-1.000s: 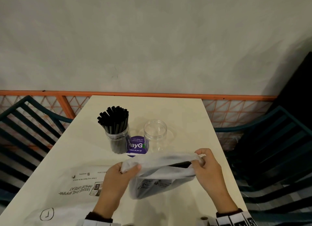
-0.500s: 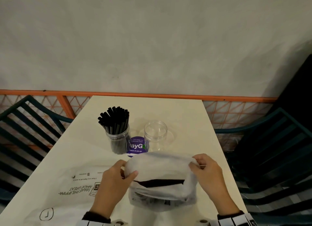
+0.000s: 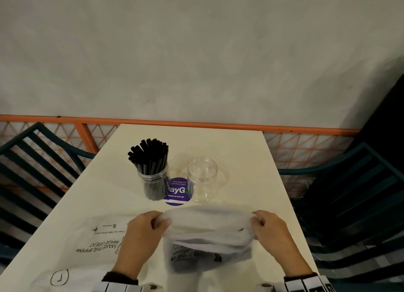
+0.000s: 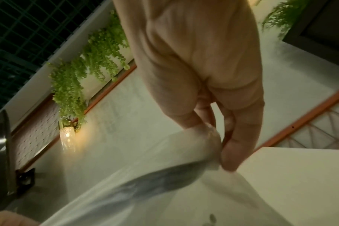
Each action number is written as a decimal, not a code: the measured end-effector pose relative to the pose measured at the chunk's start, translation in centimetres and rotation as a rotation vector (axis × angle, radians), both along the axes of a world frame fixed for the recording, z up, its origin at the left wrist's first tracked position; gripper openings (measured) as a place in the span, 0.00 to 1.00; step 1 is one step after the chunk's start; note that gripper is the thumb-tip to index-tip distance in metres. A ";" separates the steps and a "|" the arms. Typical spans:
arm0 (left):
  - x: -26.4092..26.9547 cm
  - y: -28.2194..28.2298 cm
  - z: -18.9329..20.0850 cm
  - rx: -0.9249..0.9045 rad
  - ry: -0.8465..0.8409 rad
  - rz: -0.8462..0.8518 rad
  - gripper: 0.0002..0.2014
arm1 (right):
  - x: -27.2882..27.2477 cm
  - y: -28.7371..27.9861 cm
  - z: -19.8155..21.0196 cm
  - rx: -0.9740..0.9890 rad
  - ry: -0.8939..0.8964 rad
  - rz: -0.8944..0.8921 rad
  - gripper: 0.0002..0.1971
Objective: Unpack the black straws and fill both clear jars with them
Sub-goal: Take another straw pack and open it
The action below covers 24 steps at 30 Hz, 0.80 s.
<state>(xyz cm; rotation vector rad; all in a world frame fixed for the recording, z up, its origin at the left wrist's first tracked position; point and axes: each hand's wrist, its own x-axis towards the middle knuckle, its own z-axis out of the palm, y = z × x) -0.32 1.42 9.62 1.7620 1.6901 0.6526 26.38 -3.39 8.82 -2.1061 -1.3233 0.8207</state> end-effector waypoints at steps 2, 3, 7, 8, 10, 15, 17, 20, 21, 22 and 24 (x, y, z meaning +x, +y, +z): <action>0.2 0.1 -0.2 -0.165 -0.271 0.047 0.07 | -0.2 -0.1 0.3 -0.052 0.308 -0.047 0.12; 0.1 0.1 -0.3 -0.271 -0.466 0.078 0.06 | -0.1 0.0 0.4 -0.078 0.518 -0.107 0.12; -0.4 0.5 -0.8 -0.629 -1.134 0.227 0.15 | 1.0 0.4 0.4 -0.140 1.318 -0.317 0.11; -0.7 0.6 -0.9 -0.690 -1.244 0.230 0.21 | 1.4 0.5 0.4 -0.151 1.435 -0.352 0.12; -0.8 0.8 -1.3 -0.799 -1.397 0.211 0.33 | 1.6 0.5 0.1 -0.137 1.545 -0.385 0.19; -0.2 0.5 -1.1 -0.806 -1.476 0.292 0.19 | 1.5 0.7 -0.4 -0.103 1.865 -0.273 0.41; -0.1 0.1 -0.5 -0.716 -1.420 0.240 0.12 | 1.2 0.3 0.1 -0.082 1.804 -0.163 0.27; -0.1 -0.3 0.0 -0.550 -1.144 0.121 0.20 | 1.4 -0.2 0.9 0.039 1.461 -0.121 0.22; -0.1 -0.3 0.1 -0.499 -0.997 0.114 0.23 | 1.3 -0.4 0.8 0.062 1.223 -0.117 0.24; 0.0 -0.3 0.1 -0.439 -0.843 0.115 0.26 | 1.0 -0.6 0.8 0.067 0.941 -0.109 0.26; 0.5 -0.4 0.0 -0.309 -0.564 0.071 0.27 | 0.1 -0.4 0.4 0.110 0.500 -0.120 0.20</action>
